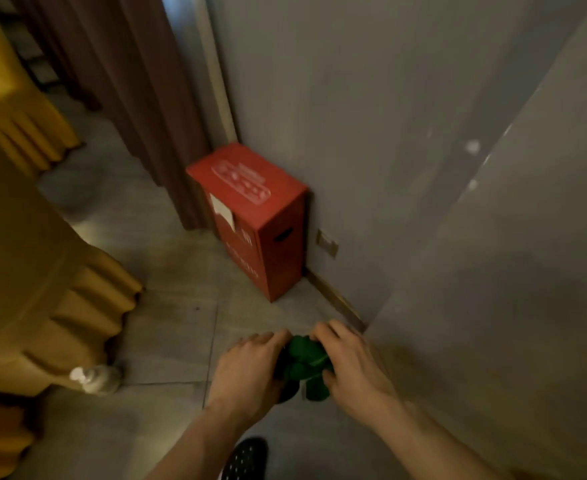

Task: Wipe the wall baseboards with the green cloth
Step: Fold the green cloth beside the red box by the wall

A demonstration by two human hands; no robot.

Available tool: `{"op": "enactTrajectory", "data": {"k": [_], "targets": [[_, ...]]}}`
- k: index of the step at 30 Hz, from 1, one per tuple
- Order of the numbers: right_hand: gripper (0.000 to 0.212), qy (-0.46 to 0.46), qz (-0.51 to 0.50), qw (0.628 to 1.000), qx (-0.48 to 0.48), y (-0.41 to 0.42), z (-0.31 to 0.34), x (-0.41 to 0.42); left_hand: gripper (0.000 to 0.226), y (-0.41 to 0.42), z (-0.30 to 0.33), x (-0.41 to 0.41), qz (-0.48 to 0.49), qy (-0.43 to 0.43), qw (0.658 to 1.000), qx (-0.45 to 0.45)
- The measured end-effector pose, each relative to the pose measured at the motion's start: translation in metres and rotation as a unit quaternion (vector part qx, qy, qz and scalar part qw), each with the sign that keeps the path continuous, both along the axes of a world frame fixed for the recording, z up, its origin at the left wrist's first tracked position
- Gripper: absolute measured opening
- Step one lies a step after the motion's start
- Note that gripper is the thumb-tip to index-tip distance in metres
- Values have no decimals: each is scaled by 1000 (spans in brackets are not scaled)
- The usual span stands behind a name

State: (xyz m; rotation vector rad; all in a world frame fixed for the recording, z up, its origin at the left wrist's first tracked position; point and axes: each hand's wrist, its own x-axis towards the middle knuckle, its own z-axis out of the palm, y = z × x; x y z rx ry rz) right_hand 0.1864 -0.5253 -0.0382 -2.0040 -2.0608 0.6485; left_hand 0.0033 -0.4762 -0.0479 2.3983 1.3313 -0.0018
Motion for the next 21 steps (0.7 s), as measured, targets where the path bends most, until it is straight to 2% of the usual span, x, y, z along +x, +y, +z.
{"op": "enactTrajectory", "data": {"k": [2,7,12,16,21], "targets": [[42,5,8,1000,13,-6,50,1,43,-11,50,3,25,-12,1000,2],[41,-15,39,996,82,-31,192,12,38,-49,184,10,69,-64,993,74],[43,-9,45,992,117,-50,308,14,35,-67,293,15,81,-67,985,134],[46,-14,52,989,136,-53,373,13,36,-64,357,13,86,-62,983,149],[48,-26,50,985,161,-35,411,5,35,-48,402,6,90,-67,980,165]]}}
